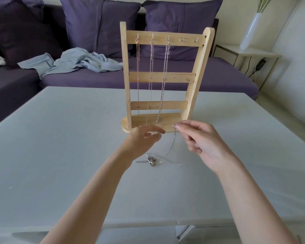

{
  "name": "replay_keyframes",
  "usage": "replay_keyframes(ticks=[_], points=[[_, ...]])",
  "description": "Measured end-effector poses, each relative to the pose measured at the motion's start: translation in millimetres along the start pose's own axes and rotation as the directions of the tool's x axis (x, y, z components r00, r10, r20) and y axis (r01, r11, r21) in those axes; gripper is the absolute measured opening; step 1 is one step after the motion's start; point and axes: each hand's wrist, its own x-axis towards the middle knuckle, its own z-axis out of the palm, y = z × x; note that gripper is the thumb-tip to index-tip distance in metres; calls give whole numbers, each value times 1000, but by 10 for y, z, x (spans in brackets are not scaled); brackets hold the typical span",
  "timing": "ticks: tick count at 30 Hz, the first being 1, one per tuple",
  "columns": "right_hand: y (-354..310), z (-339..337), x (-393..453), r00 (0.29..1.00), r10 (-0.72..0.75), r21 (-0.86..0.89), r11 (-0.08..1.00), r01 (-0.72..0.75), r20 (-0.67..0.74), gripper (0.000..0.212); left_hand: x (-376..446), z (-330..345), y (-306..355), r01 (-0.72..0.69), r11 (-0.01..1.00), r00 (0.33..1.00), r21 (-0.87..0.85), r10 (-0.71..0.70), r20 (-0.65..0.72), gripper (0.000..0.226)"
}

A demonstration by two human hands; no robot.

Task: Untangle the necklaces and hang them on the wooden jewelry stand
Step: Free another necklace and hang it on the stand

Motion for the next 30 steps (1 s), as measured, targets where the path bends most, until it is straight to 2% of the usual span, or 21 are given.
replay_keyframes(ticks=[3, 10, 15, 20, 25, 28, 30], points=[[-4, 65, 14, 1000, -26, -60, 998, 25, -13, 7, -40, 47, 76, -64, 972, 997, -226, 74, 35, 20], [-30, 155, 35, 995, -94, -113, 990, 89, -41, 10, -23, 126, 103, -6, 917, 998, -399, 30, 53, 15], [-229, 130, 101, 974, -205, -140, 972, 191, -96, 8, 48, 96, 273, -46, 897, 998, -440, 26, -53, 24], [-731, 103, 348, 917, -336, -229, 930, 287, -214, 9, 225, -67, 718, -105, 886, 989, -452, 44, -143, 18], [-1286, 85, 616, 863, -439, -204, 895, 397, -250, 9, 410, -228, 1080, -175, 917, 971, -358, 101, -216, 15], [-1463, 114, 800, 830, -494, -258, 864, 433, -260, 11, 496, -245, 1185, -227, 928, 956, -296, 154, -249, 14], [-1510, 116, 938, 823, -499, -316, 854, 413, -273, 10, 554, -251, 1227, -216, 934, 954, -285, 140, -263, 13]])
